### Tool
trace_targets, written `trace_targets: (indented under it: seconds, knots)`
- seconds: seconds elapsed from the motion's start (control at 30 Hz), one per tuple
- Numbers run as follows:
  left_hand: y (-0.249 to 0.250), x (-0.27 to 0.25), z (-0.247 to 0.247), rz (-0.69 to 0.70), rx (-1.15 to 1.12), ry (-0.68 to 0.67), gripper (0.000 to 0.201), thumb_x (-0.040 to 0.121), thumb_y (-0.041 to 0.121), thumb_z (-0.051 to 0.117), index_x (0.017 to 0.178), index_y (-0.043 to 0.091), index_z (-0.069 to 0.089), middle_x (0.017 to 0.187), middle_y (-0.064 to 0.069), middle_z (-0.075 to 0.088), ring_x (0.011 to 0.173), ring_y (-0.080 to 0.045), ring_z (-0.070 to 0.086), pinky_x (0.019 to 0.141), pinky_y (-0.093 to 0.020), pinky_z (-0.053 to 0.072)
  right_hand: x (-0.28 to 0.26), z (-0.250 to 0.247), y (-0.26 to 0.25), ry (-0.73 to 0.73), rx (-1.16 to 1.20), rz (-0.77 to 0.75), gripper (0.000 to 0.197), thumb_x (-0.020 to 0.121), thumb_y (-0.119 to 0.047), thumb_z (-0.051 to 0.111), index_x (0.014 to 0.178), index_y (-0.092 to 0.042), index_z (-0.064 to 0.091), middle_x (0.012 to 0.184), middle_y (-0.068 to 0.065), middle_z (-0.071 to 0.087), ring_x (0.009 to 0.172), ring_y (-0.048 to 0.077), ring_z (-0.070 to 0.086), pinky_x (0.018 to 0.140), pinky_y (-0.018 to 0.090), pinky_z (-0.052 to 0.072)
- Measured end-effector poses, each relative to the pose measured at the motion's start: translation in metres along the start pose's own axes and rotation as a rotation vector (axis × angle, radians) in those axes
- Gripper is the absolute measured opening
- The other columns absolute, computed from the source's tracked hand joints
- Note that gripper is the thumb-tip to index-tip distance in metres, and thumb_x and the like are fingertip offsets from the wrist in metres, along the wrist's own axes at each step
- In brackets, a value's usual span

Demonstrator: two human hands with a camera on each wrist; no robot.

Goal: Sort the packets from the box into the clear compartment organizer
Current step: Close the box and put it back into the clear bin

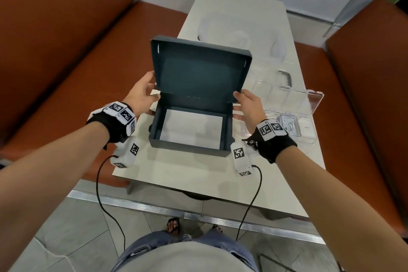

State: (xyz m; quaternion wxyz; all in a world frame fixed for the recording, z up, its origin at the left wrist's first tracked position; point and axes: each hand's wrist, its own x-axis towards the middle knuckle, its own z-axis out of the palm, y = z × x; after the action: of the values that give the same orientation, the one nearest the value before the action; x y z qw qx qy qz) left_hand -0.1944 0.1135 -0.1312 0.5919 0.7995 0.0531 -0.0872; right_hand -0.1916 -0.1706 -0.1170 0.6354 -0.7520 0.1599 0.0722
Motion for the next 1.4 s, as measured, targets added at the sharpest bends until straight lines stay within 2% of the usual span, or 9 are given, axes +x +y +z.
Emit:
trace_targets:
  seconds: [0.23,0.4,0.5,0.63,0.77,0.9,1.1,1.27,1.4]
  knots:
    - [0.008,-0.004,-0.001,-0.082,-0.276,0.034,0.066,0.089,-0.015,0.026,0.121,0.035,0.057,0.118,0.005,0.059,0.117,-0.024,0.055,0.07,-0.039,0.056,-0.002,-0.019,-0.001,-0.058,0.137,0.066,0.042,0.092,0.002,0.035,0.125,-0.013,0.058,0.108,0.012,0.066,0.095,0.027,0.063,0.085,0.041,0.054]
    - [0.02,-0.011,-0.002,-0.137,-0.396,0.071,0.026,0.102,0.024,0.037,0.117,0.023,0.059,0.122,-0.001,0.061,0.107,-0.022,0.064,0.09,-0.045,0.053,-0.006,-0.022,-0.001,-0.103,0.21,0.128,0.028,0.101,-0.031,0.039,0.106,-0.016,0.062,0.104,0.011,0.064,0.089,0.027,0.064,0.083,0.041,0.054]
    - [0.024,-0.011,0.0,-0.135,-0.451,0.035,0.041,0.103,0.048,0.033,0.12,0.017,0.055,0.123,-0.002,0.061,0.109,-0.022,0.063,0.092,-0.041,0.051,-0.005,-0.021,-0.002,-0.117,0.285,0.127,0.037,0.1,-0.044,0.04,0.107,-0.013,0.06,0.105,0.012,0.063,0.095,0.03,0.064,0.088,0.043,0.054]
    - [0.029,-0.005,0.007,-0.12,-0.583,-0.009,0.051,0.099,0.058,0.032,0.124,0.019,0.052,0.125,-0.001,0.06,0.117,-0.022,0.059,0.101,-0.04,0.044,-0.003,-0.012,-0.007,-0.084,0.437,0.072,0.027,0.101,-0.033,0.041,0.116,-0.014,0.055,0.104,0.005,0.057,0.099,0.027,0.059,0.076,0.035,0.055]
    - [0.026,-0.005,0.009,-0.111,-0.659,0.007,0.028,0.1,0.045,0.039,0.108,0.022,0.053,0.122,-0.002,0.056,0.123,-0.023,0.055,0.105,-0.039,0.041,-0.001,-0.015,-0.01,-0.094,0.409,0.061,0.026,0.099,-0.027,0.042,0.119,-0.016,0.054,0.098,0.006,0.056,0.092,0.025,0.057,0.084,0.036,0.053]
    - [0.007,-0.005,-0.001,-0.031,-0.379,0.038,0.013,0.094,0.022,0.047,0.099,0.027,0.057,0.113,-0.002,0.057,0.108,-0.016,0.056,0.096,-0.04,0.042,-0.001,-0.025,-0.003,-0.151,0.148,0.089,0.033,0.097,-0.023,0.045,0.123,-0.007,0.058,0.107,0.009,0.056,0.087,0.022,0.057,0.072,0.027,0.049]
    - [-0.023,-0.009,-0.009,-0.22,-0.083,-0.136,0.061,0.083,0.062,0.055,0.137,0.039,0.041,0.154,0.005,0.031,0.142,-0.023,0.029,0.111,-0.048,0.025,-0.001,-0.02,0.024,-0.223,-0.101,0.175,0.05,0.09,-0.006,0.06,0.137,-0.013,0.047,0.117,0.004,0.059,0.087,0.016,0.062,0.074,0.026,0.051]
    - [-0.036,0.0,0.002,-0.305,-0.109,-0.134,0.085,0.083,0.064,0.059,0.151,0.028,0.024,0.158,0.001,0.028,0.14,-0.025,0.034,0.108,-0.043,0.033,-0.002,-0.006,0.033,-0.236,-0.146,0.162,0.047,0.09,-0.006,0.063,0.132,-0.014,0.044,0.116,0.01,0.063,0.087,0.015,0.064,0.071,0.029,0.053]
    - [-0.043,0.007,0.014,-0.338,-0.125,-0.165,0.068,0.087,0.052,0.064,0.139,0.012,0.044,0.136,-0.006,0.057,0.113,-0.02,0.06,0.089,-0.033,0.051,-0.003,0.001,0.035,-0.258,-0.175,0.193,0.028,0.094,-0.014,0.059,0.119,-0.002,0.056,0.122,0.013,0.063,0.086,0.017,0.065,0.075,0.031,0.053]
